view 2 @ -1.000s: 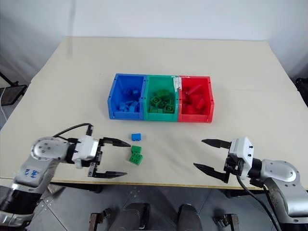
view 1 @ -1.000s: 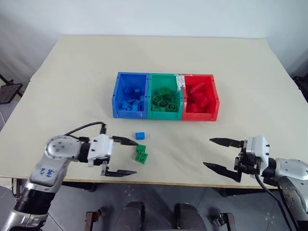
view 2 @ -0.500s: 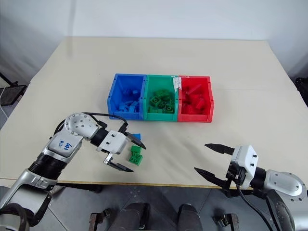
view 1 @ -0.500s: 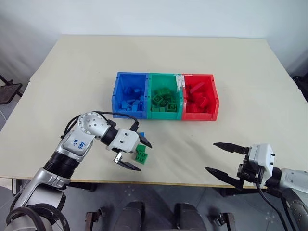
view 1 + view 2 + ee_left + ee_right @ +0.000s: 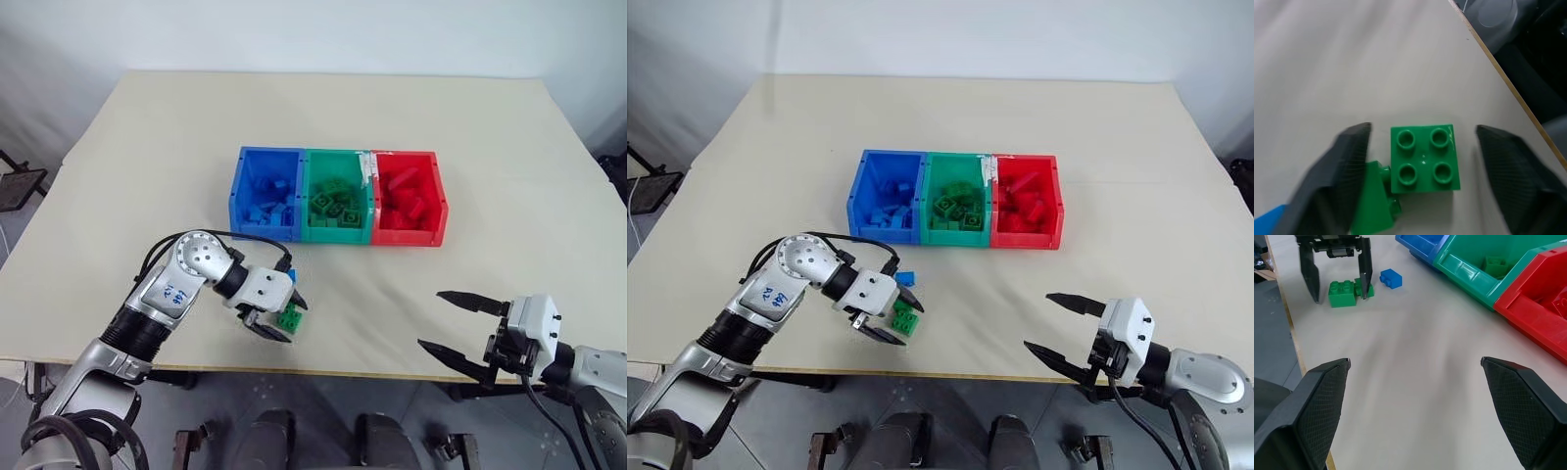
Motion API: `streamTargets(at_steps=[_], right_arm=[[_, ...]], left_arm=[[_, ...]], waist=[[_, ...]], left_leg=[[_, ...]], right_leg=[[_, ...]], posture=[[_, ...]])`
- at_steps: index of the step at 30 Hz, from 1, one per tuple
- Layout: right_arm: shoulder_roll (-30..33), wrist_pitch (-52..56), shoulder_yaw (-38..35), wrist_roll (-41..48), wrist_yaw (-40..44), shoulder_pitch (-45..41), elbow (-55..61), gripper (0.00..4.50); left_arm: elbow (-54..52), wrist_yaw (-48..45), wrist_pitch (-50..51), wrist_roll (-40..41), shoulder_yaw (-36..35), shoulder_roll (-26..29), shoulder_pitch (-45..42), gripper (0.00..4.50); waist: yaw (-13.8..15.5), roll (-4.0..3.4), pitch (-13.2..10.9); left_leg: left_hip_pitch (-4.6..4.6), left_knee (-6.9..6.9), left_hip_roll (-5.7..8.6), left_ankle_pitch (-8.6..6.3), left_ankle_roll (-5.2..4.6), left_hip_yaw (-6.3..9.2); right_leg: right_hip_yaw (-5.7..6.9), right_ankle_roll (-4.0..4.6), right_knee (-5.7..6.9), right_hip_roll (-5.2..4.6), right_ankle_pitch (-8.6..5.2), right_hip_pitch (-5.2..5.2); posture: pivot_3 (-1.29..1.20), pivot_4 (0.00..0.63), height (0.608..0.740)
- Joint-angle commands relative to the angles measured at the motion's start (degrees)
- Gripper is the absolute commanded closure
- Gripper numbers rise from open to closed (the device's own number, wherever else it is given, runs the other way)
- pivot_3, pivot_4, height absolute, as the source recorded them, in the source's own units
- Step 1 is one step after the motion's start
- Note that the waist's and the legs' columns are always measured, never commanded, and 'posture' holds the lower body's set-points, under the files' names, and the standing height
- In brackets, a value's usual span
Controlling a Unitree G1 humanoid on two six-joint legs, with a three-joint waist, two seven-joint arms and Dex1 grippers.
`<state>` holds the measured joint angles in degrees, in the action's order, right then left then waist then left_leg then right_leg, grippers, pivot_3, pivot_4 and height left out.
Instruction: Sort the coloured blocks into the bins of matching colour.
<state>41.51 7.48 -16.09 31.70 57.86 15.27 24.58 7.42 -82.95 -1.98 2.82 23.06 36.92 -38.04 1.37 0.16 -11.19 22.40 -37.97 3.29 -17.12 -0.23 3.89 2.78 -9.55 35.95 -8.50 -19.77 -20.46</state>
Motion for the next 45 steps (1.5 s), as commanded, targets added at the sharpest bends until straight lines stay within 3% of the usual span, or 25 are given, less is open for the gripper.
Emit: streamTargets(at_steps=[1,3,4,9,20,24,27,34,42,45], right_arm=[[-1.5,-1.2,-1.0,1.7,-0.2,-0.7,0.6,0.0],[-1.8,-1.5,-0.8,1.4,0.3,-1.4,0.0,0.0],[-1.9,-1.6,-0.7,1.2,0.5,-1.6,-0.4,0.0],[-2.3,-2.7,-0.4,0.6,1.4,-2.1,-2.2,0.0],[-5.5,-4.8,-2.4,3.2,2.3,-1.2,-5.3,0.0],[-5.5,-5.4,-3.3,3.3,2.4,-1.2,-5.9,0.0],[-7.8,-9.2,-4.3,2.3,1.1,-2.5,-6.3,0.0],[-10.6,-12.1,-5.4,0.0,-4.1,-1.9,-4.3,0.0],[-12.2,-11.6,-6.9,-0.9,-11.7,0.9,0.3,0.0],[-13.0,-11.2,-6.2,-1.4,-13.8,2.5,2.9,0.0]], left_arm=[[0.3,0.1,-2.1,-1.1,0.3,-0.3,-0.9,2.39],[1.0,0.1,-3.0,-1.8,0.5,-0.4,-1.1,2.97],[1.2,0.1,-3.5,-1.9,0.5,-0.4,-1.1,3.02],[1.6,0.8,-3.6,-1.1,-0.4,-0.5,-0.9,3.02],[-2.9,3.1,5.4,18.7,-14.7,-5.1,2.1,3.02],[-2.2,7.6,11.7,22.8,-20.4,-4.6,1.7,3.02],[0.4,14.4,15.6,25.8,-24.5,-8.2,-2.3,3.02],[12.3,25.7,5.4,16.7,-22.8,-17.0,-11.5,3.02],[39.0,39.2,-9.4,3.8,-19.1,-26.5,-24.9,3.02],[44.9,41.2,-11.7,2.4,-19.5,-27.9,-27.3,2.01]], waist=[[0.0,0.0,0.0],[0.0,0.0,0.0],[0.0,0.0,0.0],[0.0,0.0,0.0],[-0.1,0.0,0.0],[-0.1,0.0,0.0],[0.1,0.0,0.0],[0.2,0.01,0.0],[0.2,0.05,0.0],[0.0,0.05,0.0]], left_leg=[[0.0,0.0,0.0,0.0,0.0,0.0],[0.0,0.0,0.0,0.0,0.0,0.0],[0.0,0.0,0.01,0.0,0.0,0.0],[-0.01,-0.01,0.01,0.0,0.0,0.0],[-0.01,-0.02,-0.11,0.01,0.0,0.03],[-0.01,-0.02,-0.1,0.0,0.0,0.03],[-0.01,-0.03,-0.1,0.01,0.0,0.05],[-0.01,-0.09,0.09,0.01,-0.01,0.08],[0.01,-0.06,0.19,0.02,0.0,-0.02],[0.01,0.03,0.18,0.02,0.0,-0.08]], right_leg=[[0.0,0.0,0.0,0.0,0.0,0.0],[0.0,0.0,0.0,0.0,0.0,0.0],[0.0,0.0,0.01,0.0,0.0,0.0],[0.0,0.0,0.01,0.0,0.0,0.01],[0.0,0.0,0.02,-0.01,0.0,0.01],[0.0,0.0,0.03,-0.01,0.0,0.01],[0.01,0.0,0.04,-0.01,0.0,0.01],[0.05,-0.04,0.02,-0.05,0.02,0.07],[0.07,-0.06,0.01,-0.02,0.03,0.02],[0.04,-0.07,0.02,-0.01,0.02,-0.06]], posture=[[0.0,0.15,0.74],[0.0,0.15,0.74],[0.0,0.15,0.74],[0.0,0.15,0.74],[0.0,0.15,0.74],[0.0,0.15,0.74],[0.0,0.15,0.74],[0.0,0.15,0.74],[0.0,0.15,0.74],[0.0,0.15,0.74]])
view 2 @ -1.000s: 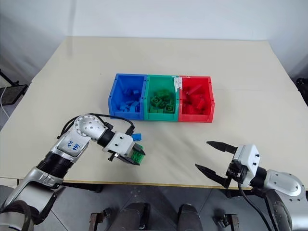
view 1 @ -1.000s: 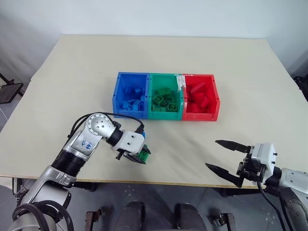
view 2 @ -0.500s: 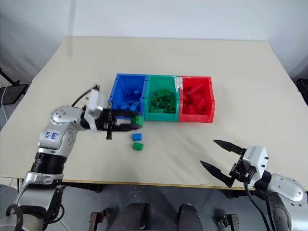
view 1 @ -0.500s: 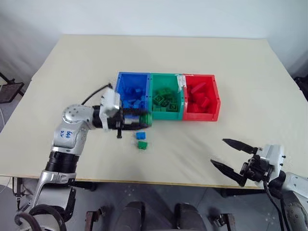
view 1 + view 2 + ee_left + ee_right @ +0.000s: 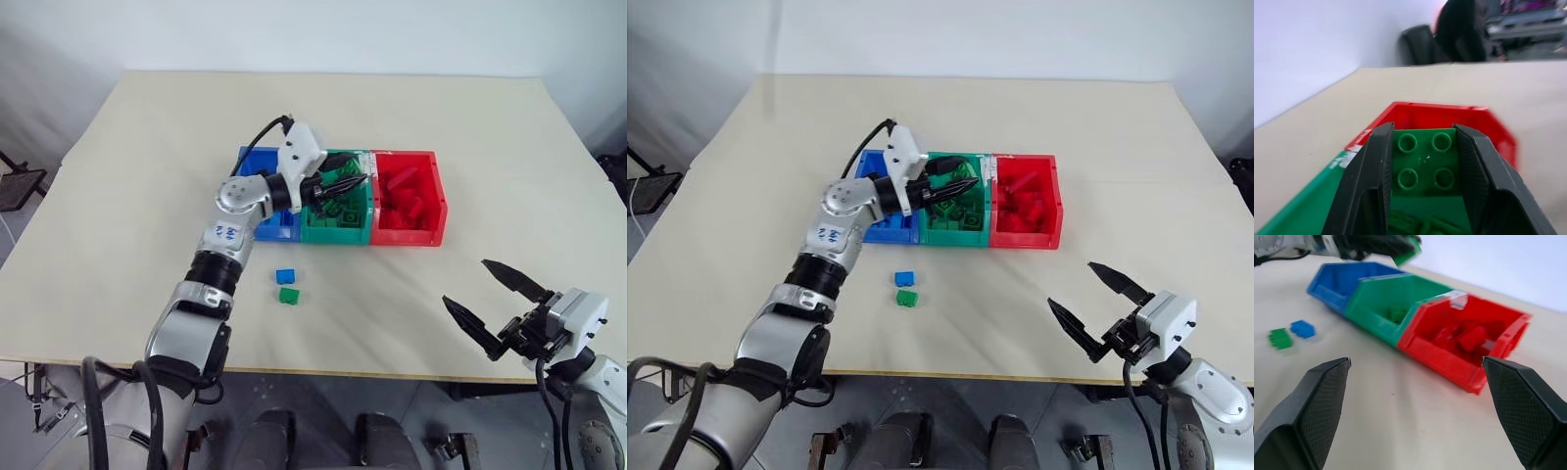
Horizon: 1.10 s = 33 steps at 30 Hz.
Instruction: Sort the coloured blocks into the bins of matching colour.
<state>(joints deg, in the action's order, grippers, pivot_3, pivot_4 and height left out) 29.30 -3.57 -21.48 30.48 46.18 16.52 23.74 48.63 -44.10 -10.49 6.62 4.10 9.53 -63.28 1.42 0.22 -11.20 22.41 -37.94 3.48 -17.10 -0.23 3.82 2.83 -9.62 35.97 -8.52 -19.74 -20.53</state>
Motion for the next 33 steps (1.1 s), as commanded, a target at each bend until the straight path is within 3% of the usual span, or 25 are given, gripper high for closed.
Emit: streamTargets(at_steps=[1,6,7,11,15,23,33], right_arm=[[-1.0,0.0,-0.6,-0.3,-2.6,1.6,4.4,0.0],[-0.9,1.0,0.7,-0.4,-4.5,1.9,6.3,0.0],[-0.5,1.3,1.0,-0.2,-4.5,1.5,6.4,0.0],[1.9,3.6,2.0,1.2,-2.8,-1.4,6.0,0.0],[5.5,5.9,3.4,2.6,1.1,-5.1,4.1,0.0],[13.8,10.4,8.2,5.0,14.8,-16.1,-4.7,0.0],[15.0,12.0,12.8,3.4,23.3,-24.2,-12.3,0.0]], left_arm=[[4.7,2.2,-3.4,-1.5,-0.6,-0.8,-2.5,1.71],[3.3,-0.4,-5.4,-0.6,-1.5,0.6,-0.7,0.11],[1.6,-2.0,-5.7,0.0,-1.8,1.4,0.5,0.05],[-10.5,-11.4,-3.5,5.4,-3.5,6.2,8.4,0.05],[-23.0,-17.1,1.4,10.1,-6.4,14.3,19.1,0.05],[-40.1,-19.9,7.9,15.3,-17.0,31.0,42.8,0.05],[-44.0,-19.9,6.2,15.3,-22.0,36.1,56.0,0.05]], waist=[[-0.1,0.0,0.0],[-0.1,0.01,0.0],[-0.1,0.01,0.0],[-0.6,0.0,0.0],[-1.2,0.0,0.0],[-1.4,-0.01,0.0],[-0.2,-0.01,0.0]], left_leg=[[0.0,0.03,-0.01,0.0,0.0,-0.03],[0.01,0.02,-0.03,0.0,0.0,-0.06],[0.01,0.0,-0.02,0.0,0.0,-0.06],[-0.01,0.03,-0.08,0.01,0.02,-0.06],[-0.01,0.03,-0.2,0.02,0.03,-0.01],[-0.02,0.02,-0.32,0.01,0.02,0.09],[-0.02,-0.01,-0.31,-0.03,0.04,0.19]], right_leg=[[-0.01,0.0,0.0,0.0,0.0,-0.04],[-0.03,0.0,0.02,0.0,0.0,-0.07],[-0.03,0.0,0.03,0.0,0.0,-0.06],[-0.06,0.01,0.04,0.01,0.0,-0.07],[-0.05,0.01,0.05,0.03,0.0,-0.07],[-0.06,0.02,-0.01,-0.03,0.0,0.01],[-0.04,0.06,-0.19,-0.07,0.0,0.01]], posture=[[0.0,0.15,0.74],[0.0,0.15,0.74],[0.0,0.15,0.74],[0.0,0.15,0.74],[0.0,0.15,0.74],[0.0,0.15,0.74],[0.0,0.15,0.74]])
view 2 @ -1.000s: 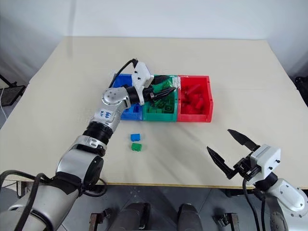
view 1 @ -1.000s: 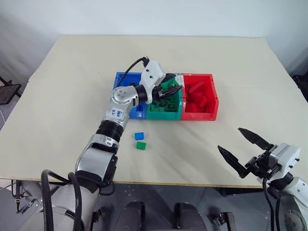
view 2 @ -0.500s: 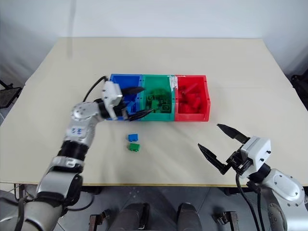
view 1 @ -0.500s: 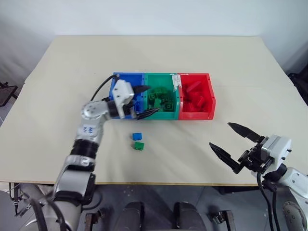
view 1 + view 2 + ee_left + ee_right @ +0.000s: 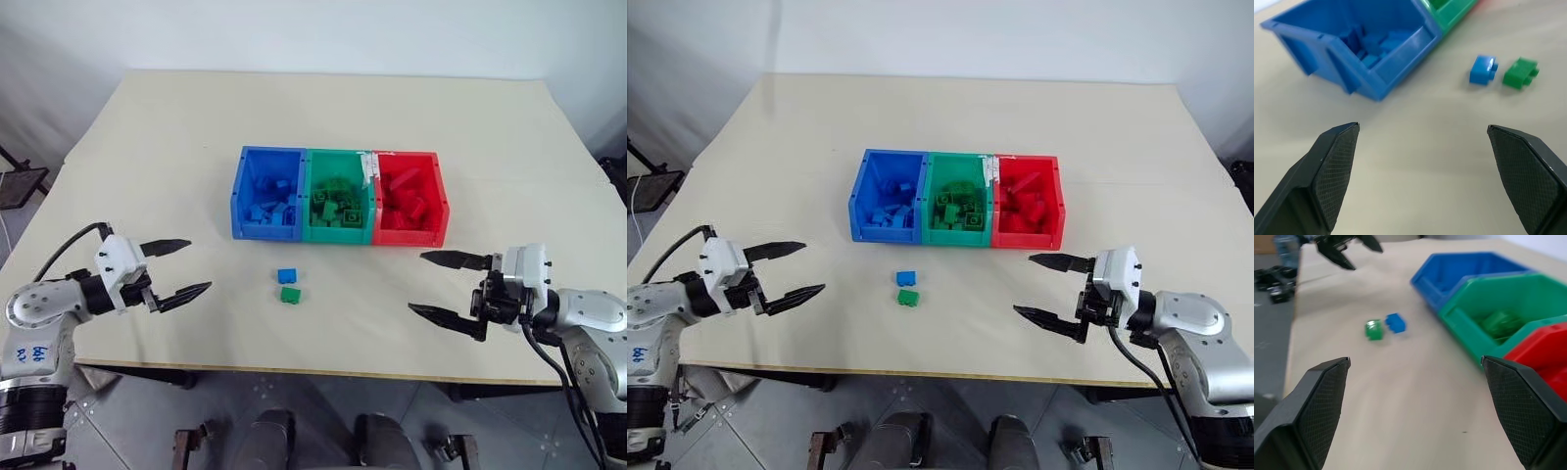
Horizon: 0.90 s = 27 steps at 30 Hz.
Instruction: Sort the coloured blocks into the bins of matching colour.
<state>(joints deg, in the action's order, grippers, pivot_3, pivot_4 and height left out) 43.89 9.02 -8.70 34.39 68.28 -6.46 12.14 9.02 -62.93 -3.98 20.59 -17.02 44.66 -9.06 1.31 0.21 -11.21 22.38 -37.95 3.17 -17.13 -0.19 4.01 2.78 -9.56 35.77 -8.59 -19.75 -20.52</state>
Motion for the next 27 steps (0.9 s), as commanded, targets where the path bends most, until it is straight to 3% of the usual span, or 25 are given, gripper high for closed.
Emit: streamTargets(at_steps=[1,8,12,19,22,27], right_arm=[[0.3,-1.0,0.1,-1.0,1.2,-1.6,-1.1,0.0],[1.9,0.0,-1.3,-2.0,1.5,1.7,0.3,0.0],[2.0,1.3,-2.6,-1.9,-0.2,3.8,2.1,0.0],[1.2,2.5,-5.4,-1.6,-4.2,10.0,7.5,0.0],[0.6,2.5,-6.5,-1.3,-5.8,12.7,9.4,0.0],[-0.5,2.2,-7.1,-1.3,-7.8,15.5,11.5,0.0]], left_arm=[[-6.3,-0.9,1.0,1.9,-0.3,0.9,2.2,0.05],[-17.8,0.9,13.8,1.4,7.7,1.8,-0.5,0.05],[-22.6,0.4,19.3,-0.8,17.4,0.1,-7.3,0.05],[-23.6,-0.9,23.7,-6.4,29.1,-0.5,-14.0,0.05],[-21.5,-1.1,22.5,-8.2,30.5,-1.1,-15.4,0.64],[-17.8,-0.1,20.3,-11.0,31.9,-3.3,-18.1,2.23]], waist=[[-0.1,0.0,0.0],[0.1,0.0,0.0],[0.1,-0.01,0.0],[-0.2,-0.01,0.0],[0.0,-0.02,0.0],[0.2,-0.02,0.0]], left_leg=[[0.0,0.02,-0.01,0.0,0.0,-0.01],[0.01,0.0,0.01,0.0,0.0,0.01],[0.01,0.01,0.0,0.0,0.0,-0.04],[0.01,0.12,0.03,0.0,0.0,-0.15],[0.01,0.11,0.03,0.0,0.0,-0.17],[0.02,0.05,0.02,0.01,-0.01,-0.15]], right_leg=[[0.0,0.0,0.03,0.0,0.0,-0.01],[0.0,0.01,0.1,0.0,0.0,0.01],[-0.01,0.01,0.12,0.01,0.0,0.01],[-0.02,0.01,0.12,0.06,0.0,-0.03],[-0.03,0.01,0.12,0.08,0.0,-0.03],[-0.03,0.0,0.11,0.06,0.0,0.02]], posture=[[0.0,0.15,0.74],[0.0,0.15,0.74],[0.0,0.15,0.74],[0.0,0.15,0.74],[0.0,0.15,0.74],[0.0,0.15,0.74]])
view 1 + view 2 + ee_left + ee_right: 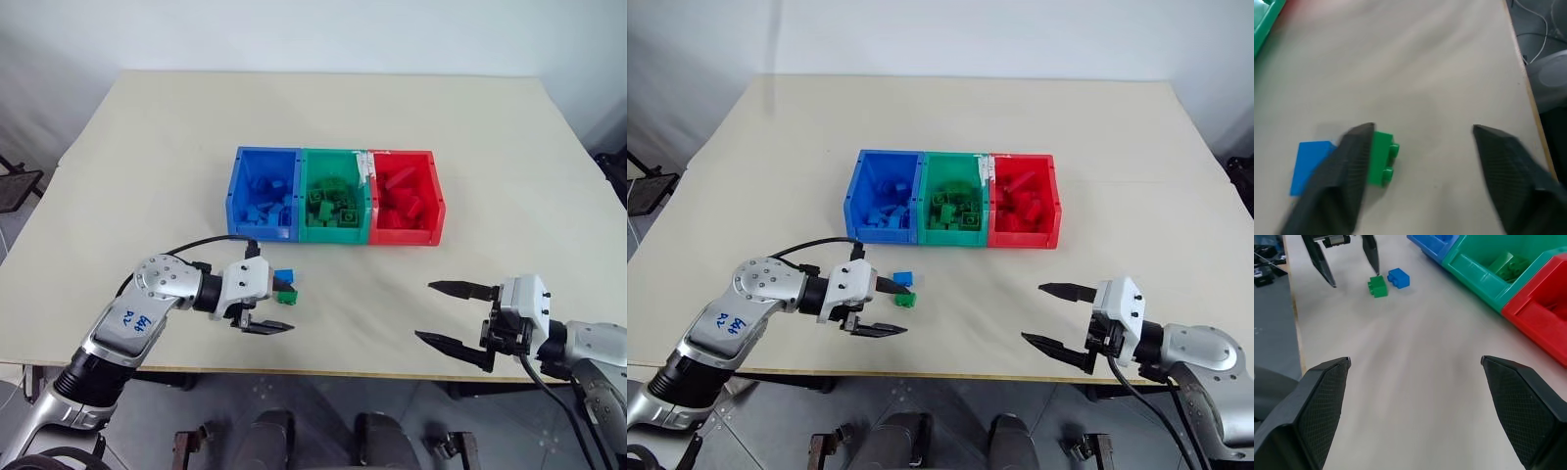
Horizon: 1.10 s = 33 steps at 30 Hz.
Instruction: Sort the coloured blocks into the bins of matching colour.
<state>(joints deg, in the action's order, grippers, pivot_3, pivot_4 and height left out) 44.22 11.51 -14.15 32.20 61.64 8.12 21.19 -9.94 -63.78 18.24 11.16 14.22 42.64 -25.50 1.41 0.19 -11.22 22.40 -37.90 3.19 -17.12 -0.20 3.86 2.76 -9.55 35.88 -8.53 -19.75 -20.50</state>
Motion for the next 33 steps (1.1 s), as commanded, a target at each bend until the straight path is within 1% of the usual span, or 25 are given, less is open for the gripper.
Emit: streamTargets(at_steps=[1,5,9,15,21,26,29,31,32,33], right_arm=[[-1.0,-0.4,-1.7,0.9,-1.5,1.3,2.8,0.0],[-1.7,-1.0,-1.6,0.6,-2.1,2.6,3.3,0.0],[-2.3,-2.0,-1.7,0.4,-1.9,3.8,3.2,0.0],[-2.5,-3.2,-1.8,0.3,-1.8,4.8,2.9,0.0],[-2.5,-4.2,-1.6,0.2,-1.7,5.5,2.6,0.0],[-2.6,-4.8,-1.3,0.1,-1.6,5.3,2.3,0.0],[-2.5,-5.0,-1.1,0.2,-1.4,5.1,2.2,0.0],[-2.4,-5.1,-1.0,0.3,-1.2,4.9,2.0,0.0],[-2.3,-5.0,-1.0,0.4,-1.0,4.8,2.0,0.0],[-2.2,-4.9,-0.9,0.4,-0.8,4.8,2.1,0.0]], left_arm=[[2.0,1.0,-2.7,-2.2,1.0,-2.0,-2.2,2.23],[5.0,1.5,-4.3,-4.9,2.5,-4.3,-4.4,2.23],[7.6,1.6,-5.6,-7.6,3.8,-5.2,-5.7,2.23],[8.9,0.0,-5.6,-8.9,4.3,-4.4,-6.2,2.23],[8.4,-2.9,-3.8,-10.1,4.9,-2.0,-6.4,2.23],[9.0,-3.0,-3.5,-10.9,5.0,-1.3,-6.0,2.23],[9.2,-2.5,-3.7,-10.8,5.0,-1.7,-5.7,2.76],[9.4,-2.2,-3.8,-10.8,4.9,-2.0,-5.5,3.41],[9.5,-2.1,-4.0,-10.7,4.9,-2.1,-5.5,3.57],[9.6,-1.9,-4.1,-10.7,4.8,-2.1,-5.4,3.56]], waist=[[0.2,0.0,0.0],[0.1,0.0,0.0],[0.0,0.0,0.0],[0.0,0.0,0.0],[0.0,0.0,0.0],[0.0,0.0,0.0],[0.0,0.0,0.0],[0.0,0.0,0.0],[0.0,0.0,0.0],[0.0,0.0,0.0]], left_leg=[[0.0,-0.01,0.01,0.0,-0.01,0.01],[0.02,-0.03,0.04,0.0,-0.02,0.04],[0.01,-0.02,0.08,0.0,-0.02,0.03],[0.01,-0.01,0.06,0.0,-0.02,0.03],[0.0,-0.03,0.05,0.0,-0.02,0.03],[0.0,-0.03,0.05,0.0,-0.02,0.03],[-0.01,-0.02,0.05,0.0,-0.01,0.03],[-0.02,-0.03,0.03,0.0,-0.01,0.03],[-0.01,-0.05,0.03,0.0,-0.01,0.03],[-0.01,-0.05,0.03,0.0,-0.01,0.03]], right_leg=[[0.0,0.0,0.0,-0.01,0.0,0.01],[0.01,0.0,0.0,-0.01,0.0,0.02],[0.02,0.0,0.01,0.01,0.0,0.0],[0.02,-0.01,0.03,0.01,0.0,0.0],[0.01,-0.01,0.03,0.0,0.0,0.01],[0.01,-0.01,0.04,0.01,0.0,0.01],[0.01,-0.01,0.05,0.01,0.0,0.01],[0.01,-0.01,0.05,0.01,0.0,0.02],[0.01,-0.01,0.05,0.01,0.0,0.02],[0.01,-0.01,0.05,0.01,0.0,0.02]], posture=[[0.0,0.15,0.74],[0.0,0.15,0.74],[0.0,0.15,0.74],[0.0,0.15,0.74],[0.0,0.15,0.74],[0.0,0.15,0.74],[0.0,0.15,0.74],[0.0,0.15,0.74],[0.0,0.15,0.74],[0.0,0.15,0.74]])
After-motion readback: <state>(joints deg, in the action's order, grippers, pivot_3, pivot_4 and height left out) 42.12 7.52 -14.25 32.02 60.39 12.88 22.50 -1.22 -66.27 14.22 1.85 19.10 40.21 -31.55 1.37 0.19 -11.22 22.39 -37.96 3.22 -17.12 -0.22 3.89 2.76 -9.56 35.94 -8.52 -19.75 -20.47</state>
